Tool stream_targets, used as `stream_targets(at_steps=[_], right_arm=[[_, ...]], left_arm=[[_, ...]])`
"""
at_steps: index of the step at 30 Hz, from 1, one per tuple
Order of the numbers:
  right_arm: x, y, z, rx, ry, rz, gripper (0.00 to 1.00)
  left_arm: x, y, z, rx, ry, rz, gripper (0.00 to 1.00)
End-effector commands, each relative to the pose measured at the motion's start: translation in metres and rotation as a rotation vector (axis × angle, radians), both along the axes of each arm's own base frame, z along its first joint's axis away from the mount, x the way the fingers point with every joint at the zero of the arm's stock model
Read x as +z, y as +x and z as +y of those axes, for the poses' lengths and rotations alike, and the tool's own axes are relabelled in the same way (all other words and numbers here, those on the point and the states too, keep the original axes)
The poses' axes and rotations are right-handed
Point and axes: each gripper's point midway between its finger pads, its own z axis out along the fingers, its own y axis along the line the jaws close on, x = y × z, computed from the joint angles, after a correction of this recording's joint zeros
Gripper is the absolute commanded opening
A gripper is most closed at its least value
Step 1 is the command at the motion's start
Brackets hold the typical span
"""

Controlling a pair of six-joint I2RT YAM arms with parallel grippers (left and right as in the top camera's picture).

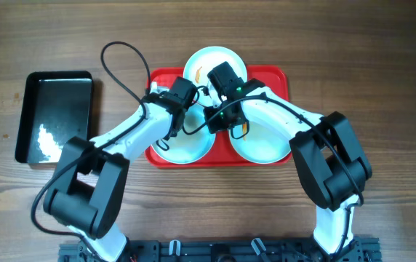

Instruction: Clean dirty plates on tray and stack at the side

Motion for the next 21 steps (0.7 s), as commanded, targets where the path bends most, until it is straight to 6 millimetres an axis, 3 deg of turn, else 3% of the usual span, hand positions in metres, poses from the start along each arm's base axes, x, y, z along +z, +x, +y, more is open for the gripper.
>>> stream_targets(at_steps=[1, 4, 7, 9, 11, 15, 17, 21], right_arm=[[-0.011, -0.001, -0.013, -0.010, -0.065, 0.023, 0.04], [0.019, 0.010, -0.001, -0.004, -0.005, -0.020, 0.04], [0.061, 0.026, -0.002, -0.018, -0.005, -0.124, 0.04], [0.085, 0.036, -0.013, -0.044, -0.064, -0.192, 0.04], [0.127, 0.049, -0.036, -0.094, -0.161, -0.310, 0.04], [0.193, 0.060, -0.073, -0.124, -0.347, -0.532, 0.04], [0.217, 0.062, -0.082, -0.111, -0.460, -0.645, 0.04], [0.243, 0.057, -0.087, -0.063, -0.682, -0.789, 0.04]], left_arm=[[0.056, 0.022, -0.001, 0.093, -0.118, -0.195, 0.04], [0.088, 0.015, -0.043, 0.087, -0.593, -0.158, 0.04], [0.118, 0.003, -0.049, 0.090, -0.882, -0.111, 0.04], [0.118, -0.002, -0.038, 0.132, -0.903, -0.091, 0.04], [0.112, -0.007, -0.029, 0.169, -0.893, -0.068, 0.04], [0.111, -0.007, -0.029, 0.145, -0.882, -0.064, 0.04], [0.110, -0.008, -0.028, 0.149, -0.879, -0.058, 0.04], [0.108, -0.008, -0.023, 0.159, -0.852, -0.067, 0.04]])
